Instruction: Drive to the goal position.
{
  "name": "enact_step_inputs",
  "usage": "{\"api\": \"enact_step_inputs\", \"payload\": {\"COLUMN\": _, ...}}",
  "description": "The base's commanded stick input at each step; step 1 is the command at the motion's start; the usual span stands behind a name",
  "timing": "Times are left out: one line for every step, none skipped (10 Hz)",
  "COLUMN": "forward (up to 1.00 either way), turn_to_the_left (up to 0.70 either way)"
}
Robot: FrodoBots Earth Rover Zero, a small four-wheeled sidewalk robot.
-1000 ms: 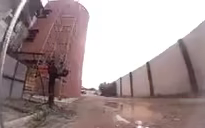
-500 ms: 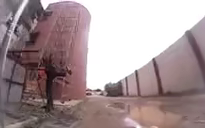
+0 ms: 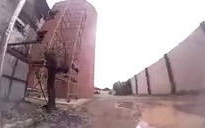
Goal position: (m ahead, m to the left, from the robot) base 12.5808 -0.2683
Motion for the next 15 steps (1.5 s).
{"api": "enact_step_inputs", "payload": {"forward": 0.84, "turn_to_the_left": 0.03}}
{"api": "enact_step_inputs", "payload": {"forward": 0.84, "turn_to_the_left": 0.03}}
{"api": "enact_step_inputs", "payload": {"forward": 0.84, "turn_to_the_left": 0.03}}
{"api": "enact_step_inputs", "payload": {"forward": 0.84, "turn_to_the_left": 0.03}}
{"api": "enact_step_inputs", "payload": {"forward": 0.84, "turn_to_the_left": 0.03}}
{"api": "enact_step_inputs", "payload": {"forward": 0.84, "turn_to_the_left": 0.03}}
{"api": "enact_step_inputs", "payload": {"forward": 0.84, "turn_to_the_left": 0.03}}
{"api": "enact_step_inputs", "payload": {"forward": 0.84, "turn_to_the_left": 0.03}}
{"api": "enact_step_inputs", "payload": {"forward": 0.84, "turn_to_the_left": 0.03}}
{"api": "enact_step_inputs", "payload": {"forward": 0.84, "turn_to_the_left": 0.03}}
{"api": "enact_step_inputs", "payload": {"forward": 0.84, "turn_to_the_left": 0.03}}
{"api": "enact_step_inputs", "payload": {"forward": 0.84, "turn_to_the_left": 0.03}}
{"api": "enact_step_inputs", "payload": {"forward": 0.84, "turn_to_the_left": 0.03}}
{"api": "enact_step_inputs", "payload": {"forward": 0.84, "turn_to_the_left": 0.03}}
{"api": "enact_step_inputs", "payload": {"forward": 0.84, "turn_to_the_left": 0.03}}
